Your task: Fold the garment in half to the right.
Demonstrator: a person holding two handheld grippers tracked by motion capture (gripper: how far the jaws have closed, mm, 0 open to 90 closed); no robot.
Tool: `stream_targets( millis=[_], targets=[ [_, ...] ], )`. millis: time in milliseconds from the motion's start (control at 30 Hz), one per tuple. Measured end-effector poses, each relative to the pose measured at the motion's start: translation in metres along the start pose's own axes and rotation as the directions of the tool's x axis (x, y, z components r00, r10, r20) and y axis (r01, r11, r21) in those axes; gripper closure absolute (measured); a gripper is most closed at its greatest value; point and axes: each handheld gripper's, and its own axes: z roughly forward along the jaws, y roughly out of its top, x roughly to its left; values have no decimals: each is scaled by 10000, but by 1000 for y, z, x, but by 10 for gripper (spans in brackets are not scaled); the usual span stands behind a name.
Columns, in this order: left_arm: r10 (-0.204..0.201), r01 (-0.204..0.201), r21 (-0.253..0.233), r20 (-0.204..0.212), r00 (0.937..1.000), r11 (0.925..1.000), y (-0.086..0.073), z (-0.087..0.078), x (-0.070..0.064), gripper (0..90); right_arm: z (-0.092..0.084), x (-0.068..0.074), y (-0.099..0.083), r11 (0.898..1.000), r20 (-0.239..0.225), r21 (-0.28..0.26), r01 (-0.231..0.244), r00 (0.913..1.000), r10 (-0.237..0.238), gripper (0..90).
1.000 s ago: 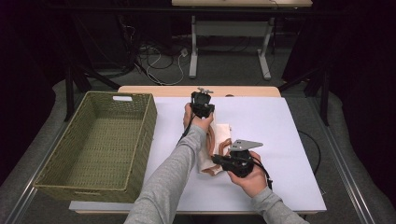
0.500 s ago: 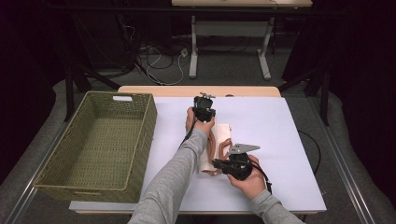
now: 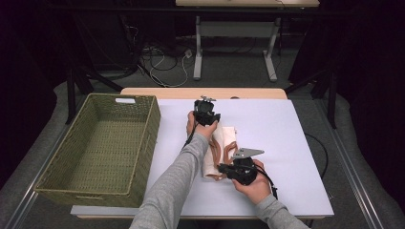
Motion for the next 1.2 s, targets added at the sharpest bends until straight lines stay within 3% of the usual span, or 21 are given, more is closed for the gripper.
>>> stream_targets(
  millis=[200,433,733,1000,1200],
  targets=[
    [-320,319,-133,-47,9995,9994,-7,-6,13,538,0,0,0,9999,127,16,105,9999,-106,862],
    [-730,728,-298,-48,9973,9969,-16,-13,28,450,-4,3,1,9995,130,-156,288,9995,-286,749],
    [-993,993,-519,31,9951,9937,-25,-22,40,414,-10,7,7,9947,372,-722,733,9968,-708,647],
    [-1091,1090,-653,24,9940,9919,-28,-28,47,379,-9,3,15,9930,443,-836,837,9958,-802,594],
    [-1143,1148,-686,115,9934,9910,-29,-32,50,359,-7,1,21,9908,748,-911,1001,9928,-934,549]
  ],
)
